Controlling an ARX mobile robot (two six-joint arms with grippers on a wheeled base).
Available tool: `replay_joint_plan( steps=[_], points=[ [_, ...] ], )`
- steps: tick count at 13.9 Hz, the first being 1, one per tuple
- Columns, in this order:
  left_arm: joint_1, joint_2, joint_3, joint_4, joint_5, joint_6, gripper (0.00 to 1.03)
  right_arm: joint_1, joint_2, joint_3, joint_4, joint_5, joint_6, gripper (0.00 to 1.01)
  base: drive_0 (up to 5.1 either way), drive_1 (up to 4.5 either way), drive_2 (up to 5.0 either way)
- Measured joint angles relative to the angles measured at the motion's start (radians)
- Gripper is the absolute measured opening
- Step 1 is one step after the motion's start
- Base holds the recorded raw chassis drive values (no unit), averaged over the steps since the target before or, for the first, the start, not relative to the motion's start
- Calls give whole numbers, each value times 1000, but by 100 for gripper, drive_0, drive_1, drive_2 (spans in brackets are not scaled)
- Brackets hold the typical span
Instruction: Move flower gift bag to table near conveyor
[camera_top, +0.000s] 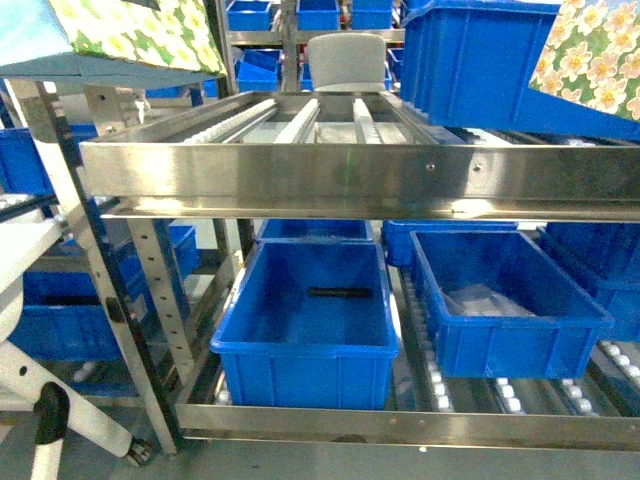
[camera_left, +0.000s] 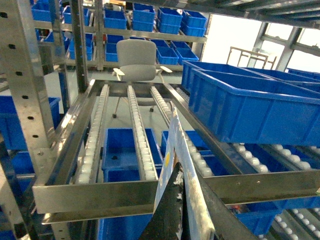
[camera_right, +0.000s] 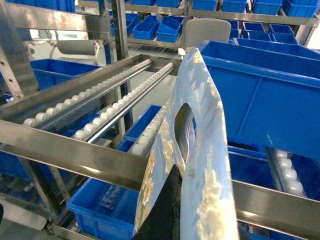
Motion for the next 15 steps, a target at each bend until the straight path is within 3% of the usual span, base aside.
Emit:
replay_joint_plan(
  steps=[15],
  points=[
    [0,0,0,0,0,0,2,0,0,0,0,0,0,2,-494,243,243]
  ],
)
